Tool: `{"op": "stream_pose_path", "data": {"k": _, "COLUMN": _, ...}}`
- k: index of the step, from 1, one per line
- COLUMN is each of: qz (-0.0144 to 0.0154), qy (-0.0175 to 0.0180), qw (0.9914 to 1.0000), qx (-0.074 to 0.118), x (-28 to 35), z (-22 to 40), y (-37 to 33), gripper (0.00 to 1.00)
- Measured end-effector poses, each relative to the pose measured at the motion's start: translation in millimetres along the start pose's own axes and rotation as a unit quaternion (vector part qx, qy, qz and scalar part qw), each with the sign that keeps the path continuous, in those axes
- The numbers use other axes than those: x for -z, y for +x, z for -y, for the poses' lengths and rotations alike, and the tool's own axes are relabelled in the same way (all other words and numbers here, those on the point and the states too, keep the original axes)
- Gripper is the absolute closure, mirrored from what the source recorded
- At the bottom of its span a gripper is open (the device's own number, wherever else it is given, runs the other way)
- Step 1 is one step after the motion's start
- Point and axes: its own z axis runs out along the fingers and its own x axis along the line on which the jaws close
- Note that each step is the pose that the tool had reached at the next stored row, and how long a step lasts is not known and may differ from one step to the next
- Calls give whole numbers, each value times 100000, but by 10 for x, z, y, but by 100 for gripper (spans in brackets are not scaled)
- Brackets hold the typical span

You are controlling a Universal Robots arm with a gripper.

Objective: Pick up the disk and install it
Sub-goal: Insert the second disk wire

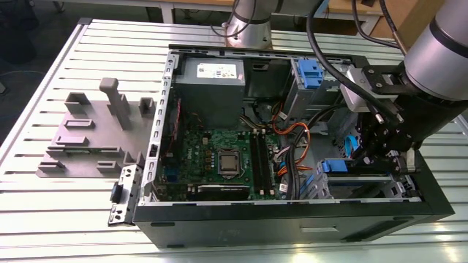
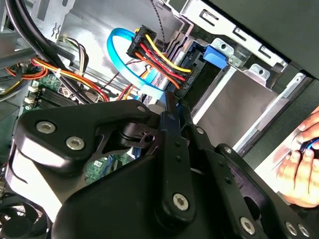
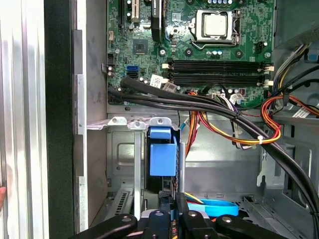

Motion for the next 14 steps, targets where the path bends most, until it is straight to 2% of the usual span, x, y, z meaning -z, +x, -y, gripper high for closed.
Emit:
{"op": "stream_pose_path", "data": {"k": 10, "qz": -21, "qy": 0, "qw": 100000, "qx": -88, "x": 0, "z": 0, "y": 1, "gripper": 84}}
{"op": "stream_pose_path", "data": {"k": 12, "qz": -15, "qy": 2, "qw": 100000, "qx": -94, "x": 4, "z": 0, "y": 2, "gripper": 83}}
{"op": "stream_pose_path", "data": {"k": 13, "qz": -10, "qy": 1, "qw": 100000, "qx": -92, "x": 15, "z": 1, "y": 1, "gripper": 76}}
{"op": "stream_pose_path", "data": {"k": 14, "qz": -12, "qy": -1, "qw": 100000, "qx": -92, "x": 33, "z": 2, "y": 1, "gripper": 76}}
